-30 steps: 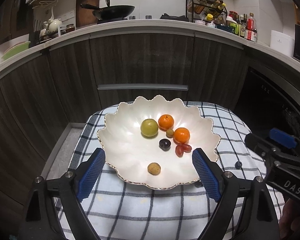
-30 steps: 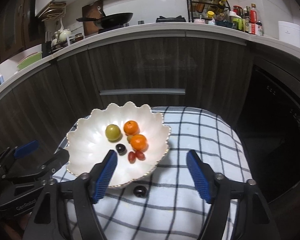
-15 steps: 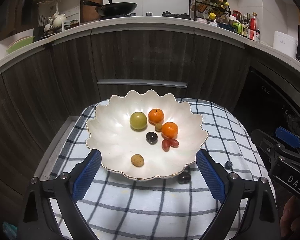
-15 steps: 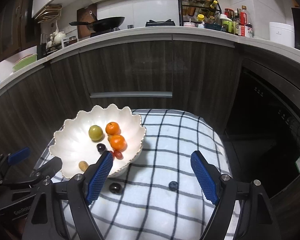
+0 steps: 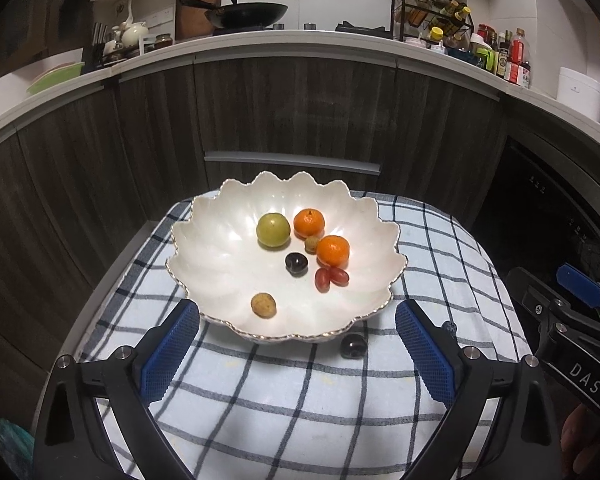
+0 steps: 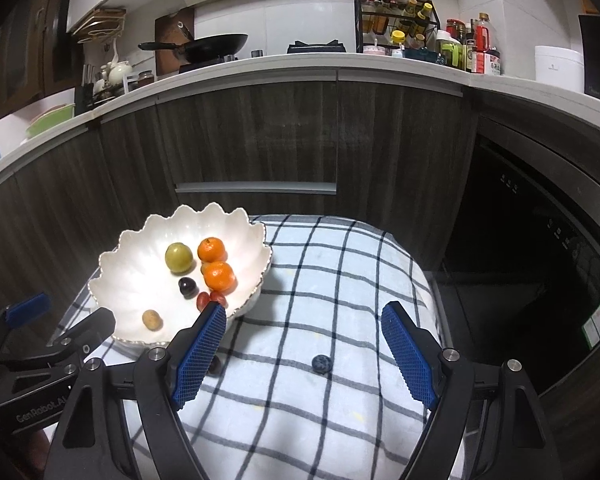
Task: Organize fruits
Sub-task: 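Withdraw both open tools from the bowl toward the dark plum and blueberry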
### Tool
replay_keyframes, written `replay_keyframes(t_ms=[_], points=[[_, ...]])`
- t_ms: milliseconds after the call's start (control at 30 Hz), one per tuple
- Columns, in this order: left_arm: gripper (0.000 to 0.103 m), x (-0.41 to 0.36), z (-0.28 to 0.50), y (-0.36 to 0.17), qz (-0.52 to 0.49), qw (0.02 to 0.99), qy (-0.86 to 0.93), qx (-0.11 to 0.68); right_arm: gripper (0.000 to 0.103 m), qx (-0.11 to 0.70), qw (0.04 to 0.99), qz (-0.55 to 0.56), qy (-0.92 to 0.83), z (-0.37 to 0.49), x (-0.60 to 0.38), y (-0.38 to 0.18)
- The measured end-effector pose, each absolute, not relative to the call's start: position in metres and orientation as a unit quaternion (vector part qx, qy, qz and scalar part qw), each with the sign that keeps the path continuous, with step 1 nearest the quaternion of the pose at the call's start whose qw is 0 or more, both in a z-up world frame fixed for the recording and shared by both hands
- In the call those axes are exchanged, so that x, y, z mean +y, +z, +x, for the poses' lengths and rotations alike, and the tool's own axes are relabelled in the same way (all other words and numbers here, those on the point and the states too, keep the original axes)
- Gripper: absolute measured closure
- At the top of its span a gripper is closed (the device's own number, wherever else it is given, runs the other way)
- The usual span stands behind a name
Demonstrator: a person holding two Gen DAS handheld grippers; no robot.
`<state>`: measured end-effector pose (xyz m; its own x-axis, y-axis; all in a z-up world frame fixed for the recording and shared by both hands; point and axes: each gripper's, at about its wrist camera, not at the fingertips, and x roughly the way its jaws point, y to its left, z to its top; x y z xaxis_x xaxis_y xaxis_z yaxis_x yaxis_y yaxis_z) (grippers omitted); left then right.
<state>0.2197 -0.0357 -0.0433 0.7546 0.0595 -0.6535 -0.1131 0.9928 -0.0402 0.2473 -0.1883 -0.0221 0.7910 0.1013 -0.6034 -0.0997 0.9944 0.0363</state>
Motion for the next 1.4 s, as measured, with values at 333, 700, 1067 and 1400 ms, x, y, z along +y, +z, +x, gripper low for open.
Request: replay_keyframes(t_ms=[333, 700, 1067, 1400], points=[[0.003, -0.044, 0.215, -0.060, -0.052, 0.931, 0.050, 0.359, 0.022, 0.324, 0.945, -0.010, 0.052, 0.242, -0.198, -0.031], [0.004, -0.056, 0.210, -0.091, -0.048, 0.927, 0.055, 0.368, 0.022, 0.334, 0.940, -0.025, 0.056, 0.244, -0.200, -0.052], [0.016, -0.071, 0.220, -0.120, -0.036, 0.919, 0.038, 0.392, 0.022, 0.355, 0.933, -0.021, 0.060, 0.253, -0.208, -0.079], [0.029, -0.080, 0.239, -0.141, -0.031, 0.914, 0.032, 0.402, 0.022, 0.372, 0.925, -0.027, 0.068, 0.269, -0.209, -0.102]])
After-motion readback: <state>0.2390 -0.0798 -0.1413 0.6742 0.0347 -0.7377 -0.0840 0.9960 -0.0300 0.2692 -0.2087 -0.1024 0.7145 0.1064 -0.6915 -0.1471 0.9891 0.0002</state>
